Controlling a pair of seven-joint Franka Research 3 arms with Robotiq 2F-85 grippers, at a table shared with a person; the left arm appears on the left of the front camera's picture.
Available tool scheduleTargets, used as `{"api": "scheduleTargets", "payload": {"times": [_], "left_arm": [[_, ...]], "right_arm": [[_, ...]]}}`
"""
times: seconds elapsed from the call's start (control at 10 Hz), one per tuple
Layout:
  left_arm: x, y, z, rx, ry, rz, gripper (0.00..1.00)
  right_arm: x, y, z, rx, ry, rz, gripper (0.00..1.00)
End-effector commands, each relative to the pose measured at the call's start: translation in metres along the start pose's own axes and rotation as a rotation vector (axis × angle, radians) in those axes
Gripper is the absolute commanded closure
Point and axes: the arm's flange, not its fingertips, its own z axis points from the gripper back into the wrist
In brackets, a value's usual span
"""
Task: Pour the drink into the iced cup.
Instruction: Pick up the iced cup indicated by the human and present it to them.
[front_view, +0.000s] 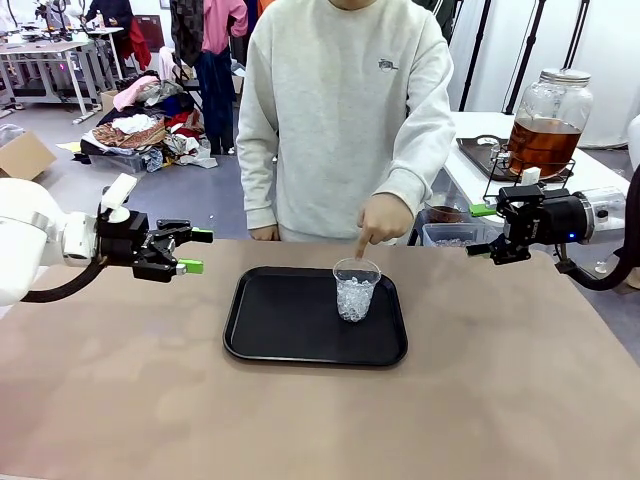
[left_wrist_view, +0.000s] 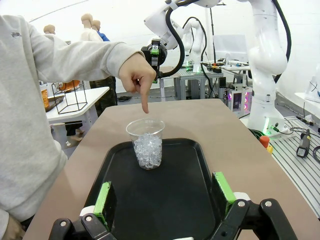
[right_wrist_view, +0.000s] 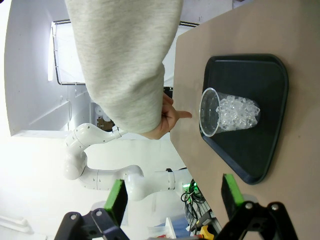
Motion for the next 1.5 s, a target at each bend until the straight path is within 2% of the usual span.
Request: {"api": "scheduleTargets", "payload": {"times": [0.0, 0.3, 0.7, 0.9, 1.1, 1.2, 1.4], "left_arm": [[0.001, 0.0, -0.001, -0.002, 0.0, -0.006, 0.0], [0.001, 0.0, -0.001, -0.002, 0.0, -0.006, 0.0], [0.001, 0.0, -0.001, -0.002, 0.0, -0.006, 0.0], [0.001, 0.0, -0.001, -0.002, 0.0, -0.006, 0.0], [0.001, 0.0, -0.001, -0.002, 0.0, -0.006, 0.0], [0.001, 0.0, -0.001, -0.002, 0.0, -0.006, 0.0], [0.001, 0.0, -0.001, -0.002, 0.0, -0.006, 0.0]], "right_arm": [[-0.001, 0.001, 0.0, -0.001, -0.004, 0.002, 0.0], [0.002, 0.004, 0.0, 0.001, -0.01, 0.067, 0.0], [-0.001, 0.001, -0.006, -0.004, -0.016, 0.45, 0.0], [-0.001, 0.002, -0.014, -0.053, -0.006, 0.656, 0.0], [0.0, 0.006, -0.016, -0.059, 0.025, 0.709, 0.0], [-0.002, 0.011, -0.014, -0.067, 0.029, 0.632, 0.0], [0.004, 0.005, -0.013, -0.038, 0.022, 0.677, 0.0]]}}
